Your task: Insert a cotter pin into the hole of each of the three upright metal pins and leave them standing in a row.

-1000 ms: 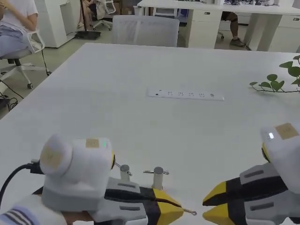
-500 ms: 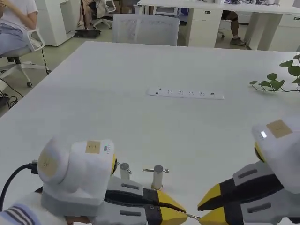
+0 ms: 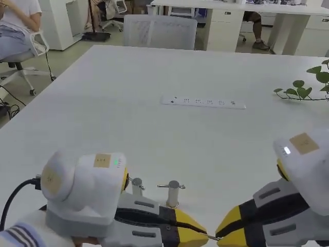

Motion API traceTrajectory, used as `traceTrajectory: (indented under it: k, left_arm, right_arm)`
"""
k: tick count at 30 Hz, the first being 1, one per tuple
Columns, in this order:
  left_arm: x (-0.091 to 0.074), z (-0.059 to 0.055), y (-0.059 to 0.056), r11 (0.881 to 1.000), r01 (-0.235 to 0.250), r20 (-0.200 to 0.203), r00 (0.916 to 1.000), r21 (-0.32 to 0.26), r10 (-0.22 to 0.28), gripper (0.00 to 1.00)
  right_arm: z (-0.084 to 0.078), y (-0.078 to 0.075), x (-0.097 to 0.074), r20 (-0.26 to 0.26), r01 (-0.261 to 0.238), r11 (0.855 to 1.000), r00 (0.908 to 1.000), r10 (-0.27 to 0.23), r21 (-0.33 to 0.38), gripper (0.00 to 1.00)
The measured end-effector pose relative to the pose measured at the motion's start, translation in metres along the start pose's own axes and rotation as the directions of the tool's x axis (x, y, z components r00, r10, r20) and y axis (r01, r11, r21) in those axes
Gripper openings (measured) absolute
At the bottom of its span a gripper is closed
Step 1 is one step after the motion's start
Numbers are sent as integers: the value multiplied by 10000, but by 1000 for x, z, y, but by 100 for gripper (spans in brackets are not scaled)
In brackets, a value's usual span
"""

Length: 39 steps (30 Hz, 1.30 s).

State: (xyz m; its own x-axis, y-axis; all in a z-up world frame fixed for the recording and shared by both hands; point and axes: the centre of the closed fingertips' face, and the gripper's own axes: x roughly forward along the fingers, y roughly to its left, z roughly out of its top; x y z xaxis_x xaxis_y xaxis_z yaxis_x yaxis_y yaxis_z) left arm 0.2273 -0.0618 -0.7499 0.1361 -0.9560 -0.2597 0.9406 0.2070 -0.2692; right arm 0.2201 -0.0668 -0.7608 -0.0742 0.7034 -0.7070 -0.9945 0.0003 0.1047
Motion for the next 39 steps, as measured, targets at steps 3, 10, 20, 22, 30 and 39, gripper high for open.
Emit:
traceTrajectory:
  k: [3,10,20,22,30,39]
  left_arm:
    - [1,0,-1,10000,73,19,10000,-2,-73,0]
    - [1,-1,-2,9999,106,-24,9999,-72,-106,0]
    - [0,-3,-3,9998,121,-100,9999,-147,-123,0]
    - [-1,-4,-4,9997,172,-143,9997,-147,-174,0]
    - [0,-4,-4,9993,85,-113,9999,-365,-89,0]
    - [1,-6,-2,9987,-8,-220,9998,-511,-3,8]
  right_arm:
    - [0,1,0,34,-34,10000,10000,34,-45,6]
    - [-2,3,2,-79,-127,9997,9999,125,-192,5]
    - [-2,4,2,-171,-130,9991,9998,123,-400,3]
    - [-2,4,3,-199,-155,9990,9997,146,-428,3]
    - [1,4,3,-161,-107,9988,9998,99,-484,3]
    - [1,4,3,-172,-54,9995,9998,48,-323,3]
